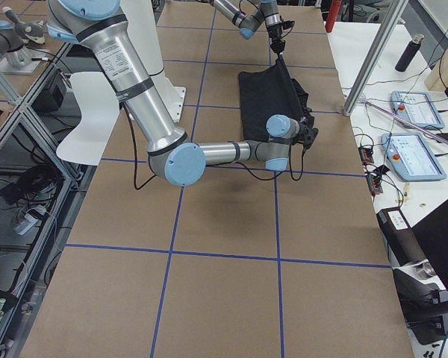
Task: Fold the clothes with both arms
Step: 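Lay the hem down over the collar with both grippers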
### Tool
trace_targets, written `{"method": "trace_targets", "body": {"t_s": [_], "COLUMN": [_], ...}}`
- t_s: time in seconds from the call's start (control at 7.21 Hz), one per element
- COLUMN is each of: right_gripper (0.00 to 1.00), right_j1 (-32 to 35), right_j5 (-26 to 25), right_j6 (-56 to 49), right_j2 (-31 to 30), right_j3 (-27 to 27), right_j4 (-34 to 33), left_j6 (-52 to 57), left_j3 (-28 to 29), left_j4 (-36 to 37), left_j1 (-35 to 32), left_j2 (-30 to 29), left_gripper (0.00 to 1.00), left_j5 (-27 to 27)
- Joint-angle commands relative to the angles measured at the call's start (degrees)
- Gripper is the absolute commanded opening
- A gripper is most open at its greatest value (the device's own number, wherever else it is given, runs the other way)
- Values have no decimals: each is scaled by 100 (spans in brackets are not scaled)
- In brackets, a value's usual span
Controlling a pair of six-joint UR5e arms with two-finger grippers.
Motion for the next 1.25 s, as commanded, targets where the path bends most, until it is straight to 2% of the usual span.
{"method": "trace_targets", "body": {"t_s": [0.0,0.28,1.11], "right_gripper": [0,0,0], "right_j1": [-1,-36,-81], "right_j5": [-170,-198,-286], "right_j6": [0,0,0], "right_j2": [16,261,279], "right_j3": [-45,-36,-27], "right_j4": [-20,-353,-372], "left_j6": [-7,-24,2], "left_j3": [244,306,298], "left_j4": [2,46,46], "left_j1": [-72,-72,-28], "left_j2": [-215,-400,-409], "left_gripper": [0,0,0], "left_j5": [0,0,0]}}
